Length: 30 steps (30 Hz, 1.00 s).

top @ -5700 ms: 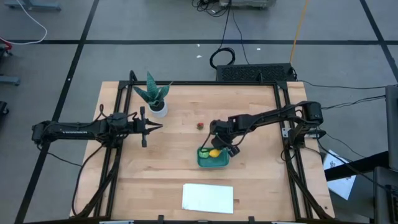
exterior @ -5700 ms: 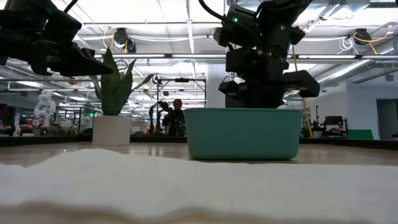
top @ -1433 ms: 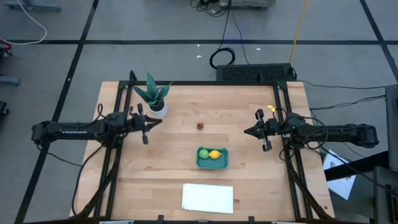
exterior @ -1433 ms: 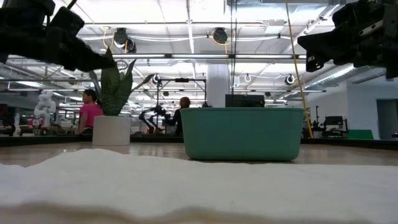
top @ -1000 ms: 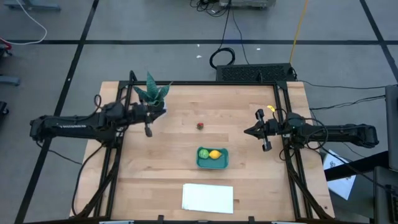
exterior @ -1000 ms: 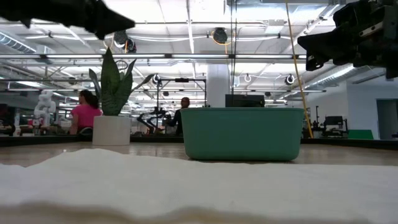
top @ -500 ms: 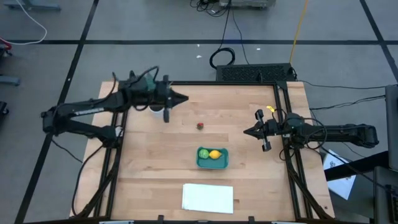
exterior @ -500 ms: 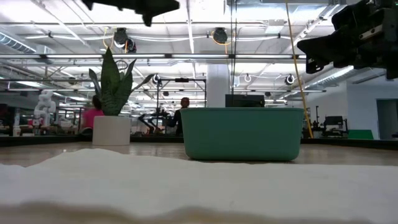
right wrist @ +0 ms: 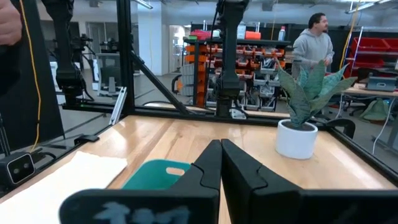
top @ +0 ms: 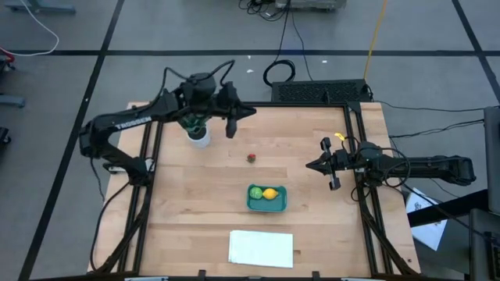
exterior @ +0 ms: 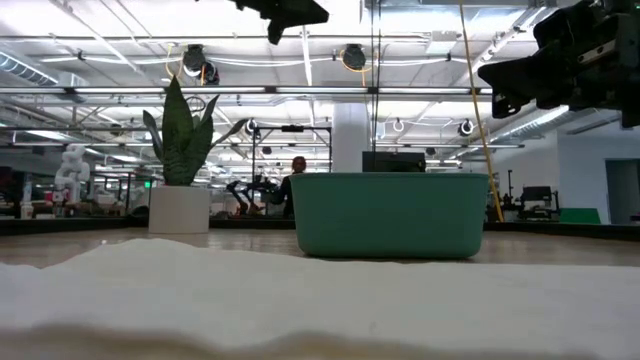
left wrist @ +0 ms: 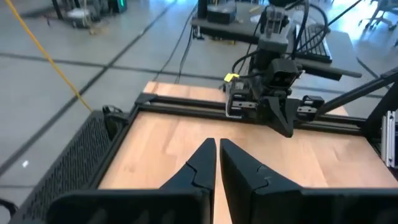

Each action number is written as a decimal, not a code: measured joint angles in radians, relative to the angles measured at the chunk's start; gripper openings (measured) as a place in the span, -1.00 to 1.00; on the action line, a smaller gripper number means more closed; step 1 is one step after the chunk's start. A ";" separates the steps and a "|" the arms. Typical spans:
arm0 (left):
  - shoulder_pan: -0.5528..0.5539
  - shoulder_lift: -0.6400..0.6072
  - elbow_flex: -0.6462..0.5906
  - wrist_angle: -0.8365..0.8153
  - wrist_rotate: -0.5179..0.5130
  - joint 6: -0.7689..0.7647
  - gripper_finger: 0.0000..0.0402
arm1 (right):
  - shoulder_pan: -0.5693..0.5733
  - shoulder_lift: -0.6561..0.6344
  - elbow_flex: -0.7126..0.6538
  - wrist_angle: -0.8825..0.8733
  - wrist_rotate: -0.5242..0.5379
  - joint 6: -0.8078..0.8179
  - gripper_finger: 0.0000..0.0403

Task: Pick and placing Produce into tupperware
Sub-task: Put the strawberry into the blue bin

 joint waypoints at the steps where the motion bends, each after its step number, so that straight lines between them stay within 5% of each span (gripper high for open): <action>1: 0.000 0.016 0.031 -0.034 0.000 -0.003 -0.87 | 0.000 0.000 0.000 -0.004 0.000 0.000 -1.00; 30: 0.008 0.433 0.684 -0.789 -0.108 0.054 -0.87 | 0.000 0.013 0.000 -0.010 0.000 0.004 -1.00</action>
